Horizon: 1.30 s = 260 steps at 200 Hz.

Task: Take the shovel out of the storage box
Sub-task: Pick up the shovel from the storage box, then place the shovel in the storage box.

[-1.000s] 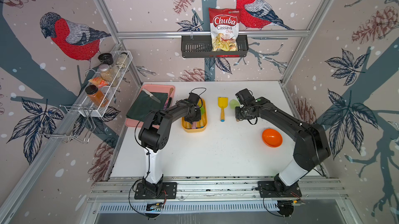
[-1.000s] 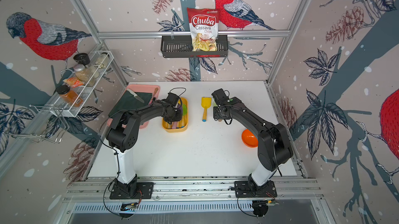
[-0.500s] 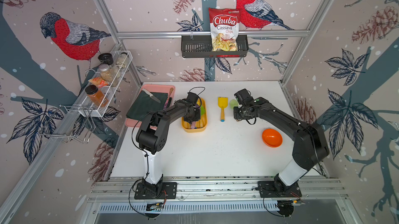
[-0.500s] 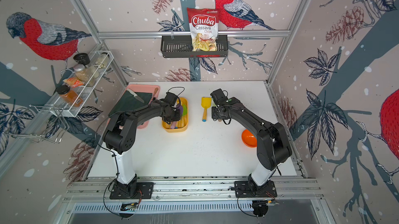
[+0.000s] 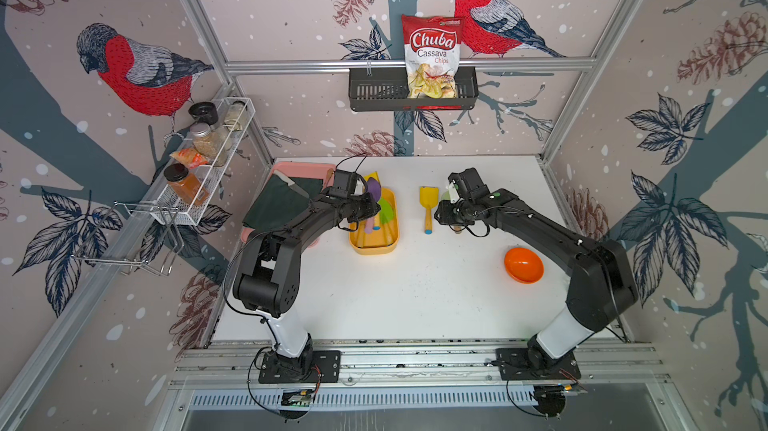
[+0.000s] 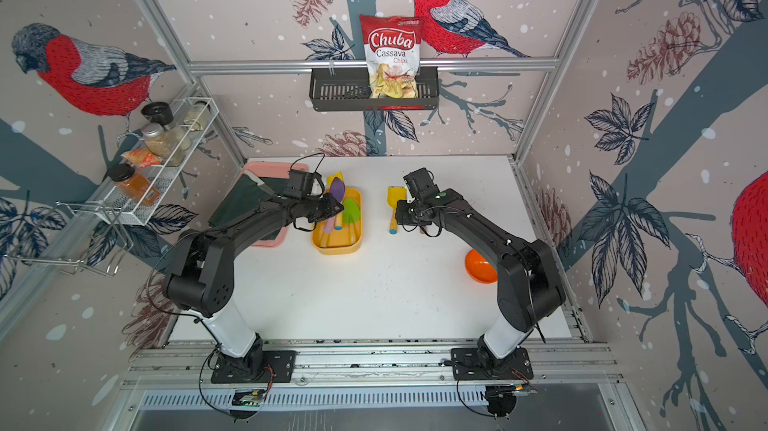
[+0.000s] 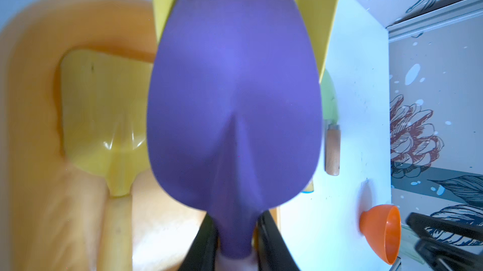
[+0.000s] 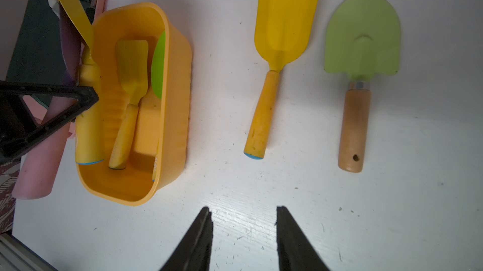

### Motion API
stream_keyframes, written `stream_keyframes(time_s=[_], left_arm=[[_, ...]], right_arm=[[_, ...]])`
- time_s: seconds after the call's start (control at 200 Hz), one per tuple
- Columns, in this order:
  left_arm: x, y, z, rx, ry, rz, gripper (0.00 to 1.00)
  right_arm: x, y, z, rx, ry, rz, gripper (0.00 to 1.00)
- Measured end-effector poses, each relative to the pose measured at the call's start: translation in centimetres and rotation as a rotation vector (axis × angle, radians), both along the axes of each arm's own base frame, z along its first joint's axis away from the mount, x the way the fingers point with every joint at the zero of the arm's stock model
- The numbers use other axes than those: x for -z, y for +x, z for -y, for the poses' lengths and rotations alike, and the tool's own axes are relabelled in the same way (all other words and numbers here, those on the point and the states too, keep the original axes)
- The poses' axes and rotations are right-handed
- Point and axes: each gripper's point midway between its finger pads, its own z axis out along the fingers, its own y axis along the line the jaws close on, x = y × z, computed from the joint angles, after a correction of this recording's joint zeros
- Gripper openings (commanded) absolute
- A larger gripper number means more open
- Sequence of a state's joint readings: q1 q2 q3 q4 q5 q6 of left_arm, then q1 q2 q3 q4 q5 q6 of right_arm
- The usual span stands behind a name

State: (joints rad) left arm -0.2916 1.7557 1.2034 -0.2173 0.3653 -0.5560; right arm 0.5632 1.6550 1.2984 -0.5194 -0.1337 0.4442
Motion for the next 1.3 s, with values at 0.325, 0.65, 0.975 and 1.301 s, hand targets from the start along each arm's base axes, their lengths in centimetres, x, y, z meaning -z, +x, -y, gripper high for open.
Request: stream_keyframes(time_s=[0.325,0.65,0.975,1.301], left_arm=[[5.1,-1.1,-0.6,0.000,0.148,-0.101,0.01],[7.7,-1.4,-0.2,0.023,0.197,-0.146,0.11],[8.3,-1.7,-0.5,0.017,0.228,-0.161,0.34],[6.7,-1.2,-0.9,0.012,0.259,-0.137,0.41]], right_arm=[[0.9,-0.5,-0.2,-0.016,0.016,-0.028,0.43],[0.6,-0.7,0.1,-0.011,0.019,-0.023,0.44],[0.8,-0.7,0.3,-0.008,0.018,-0.028,0.43],[1.0,-0.7,0.2,-0.011,0.021,-0.036,0.44]])
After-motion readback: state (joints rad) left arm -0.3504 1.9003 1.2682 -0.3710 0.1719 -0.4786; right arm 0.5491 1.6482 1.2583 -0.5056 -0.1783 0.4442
